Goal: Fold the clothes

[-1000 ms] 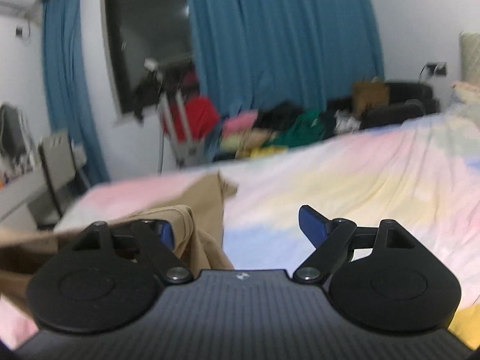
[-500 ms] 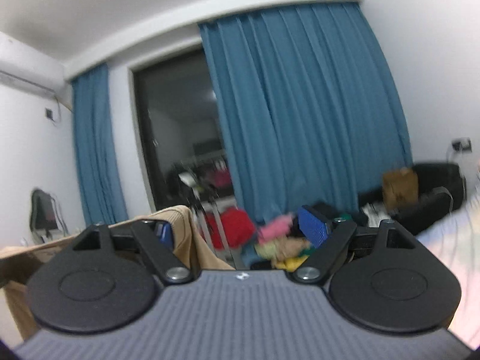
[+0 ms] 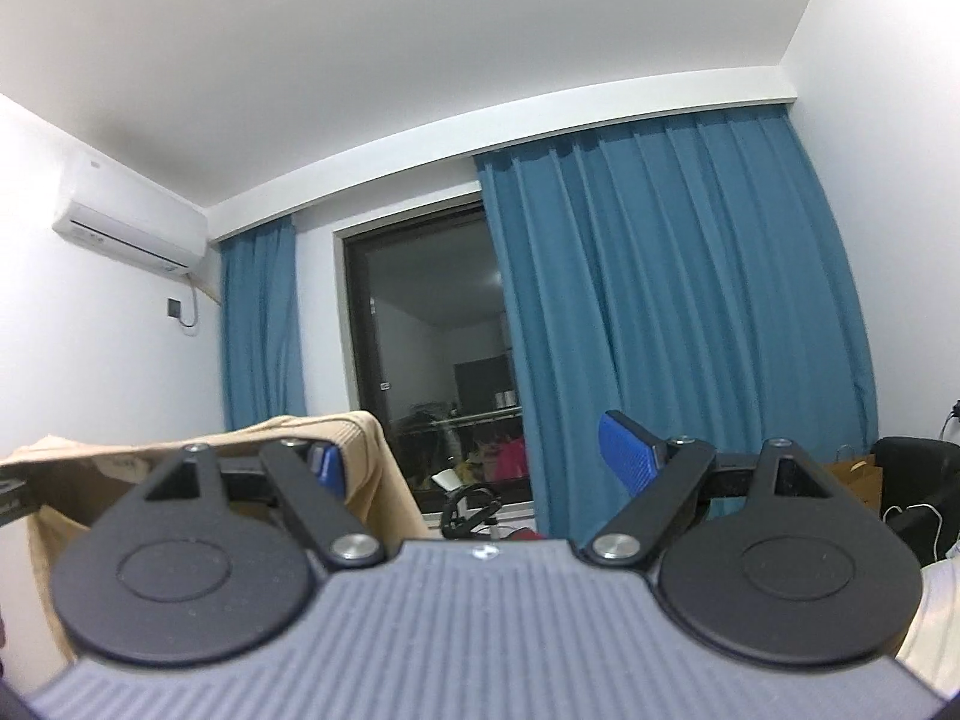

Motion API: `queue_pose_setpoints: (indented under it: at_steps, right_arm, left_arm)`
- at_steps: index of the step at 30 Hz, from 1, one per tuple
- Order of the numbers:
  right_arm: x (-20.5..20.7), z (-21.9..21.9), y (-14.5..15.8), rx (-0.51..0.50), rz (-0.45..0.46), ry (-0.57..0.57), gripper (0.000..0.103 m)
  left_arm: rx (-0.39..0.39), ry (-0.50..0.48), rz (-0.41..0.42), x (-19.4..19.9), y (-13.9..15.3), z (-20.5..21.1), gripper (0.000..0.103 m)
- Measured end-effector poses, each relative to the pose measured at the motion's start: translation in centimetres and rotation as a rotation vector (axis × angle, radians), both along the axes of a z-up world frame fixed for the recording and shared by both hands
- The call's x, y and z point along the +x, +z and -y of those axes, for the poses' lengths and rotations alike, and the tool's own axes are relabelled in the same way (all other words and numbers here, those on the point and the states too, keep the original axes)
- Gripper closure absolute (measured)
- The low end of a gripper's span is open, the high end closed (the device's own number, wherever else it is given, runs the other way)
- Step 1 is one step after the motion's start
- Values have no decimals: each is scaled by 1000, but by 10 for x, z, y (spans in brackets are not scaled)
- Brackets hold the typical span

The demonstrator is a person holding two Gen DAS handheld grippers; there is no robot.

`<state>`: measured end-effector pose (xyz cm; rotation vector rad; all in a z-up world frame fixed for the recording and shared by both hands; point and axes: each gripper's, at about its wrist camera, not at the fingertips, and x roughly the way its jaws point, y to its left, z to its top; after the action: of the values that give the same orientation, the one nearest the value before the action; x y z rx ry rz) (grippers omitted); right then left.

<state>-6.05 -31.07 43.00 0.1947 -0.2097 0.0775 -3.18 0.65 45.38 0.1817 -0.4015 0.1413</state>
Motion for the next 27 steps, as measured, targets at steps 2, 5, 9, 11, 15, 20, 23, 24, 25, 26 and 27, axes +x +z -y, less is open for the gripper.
queue_pose_setpoints:
  at_steps: [2,5,9,11,15,20,23,24,25,26,27]
  right_arm:
    - [-6,0,-1,-3,-2,14,19]
    - [-4,-4,-14,-18,-8,20,19]
    - [15,-8,-41,-25,-45,24,19]
    - [38,-10,-62,-31,-79,16,19]
    - [111,-12,-110,-31,-189,3,19]
    - [229,-11,-179,-24,-295,-33,19]
    - [308,-9,-233,-22,-374,-56,19]
    - [335,-8,-254,-22,-411,-61,19]
    - [362,-7,-275,-22,-449,-66,19]
    - [389,-6,-297,-21,-487,-71,19]
    - [412,-5,-318,-25,-531,-69,19]
  left_arm:
    - [5,-20,-8,-8,4,-1,1]
    - [-4,-43,-48,-1,-4,-5,0]
    - [-38,-72,-149,33,-40,-12,0]
    - [-58,-83,-205,59,-62,-14,0]
    - [-91,-78,-320,136,-112,-19,0]
    - [-136,-57,-450,258,-183,-24,0]
    - [-160,-29,-546,336,-235,-22,0]
    - [-167,-23,-591,365,-259,-21,0]
    - [-173,-17,-636,394,-284,-21,0]
    - [-170,-11,-677,419,-306,-20,0]
    - [-168,-4,-717,444,-329,-20,1]
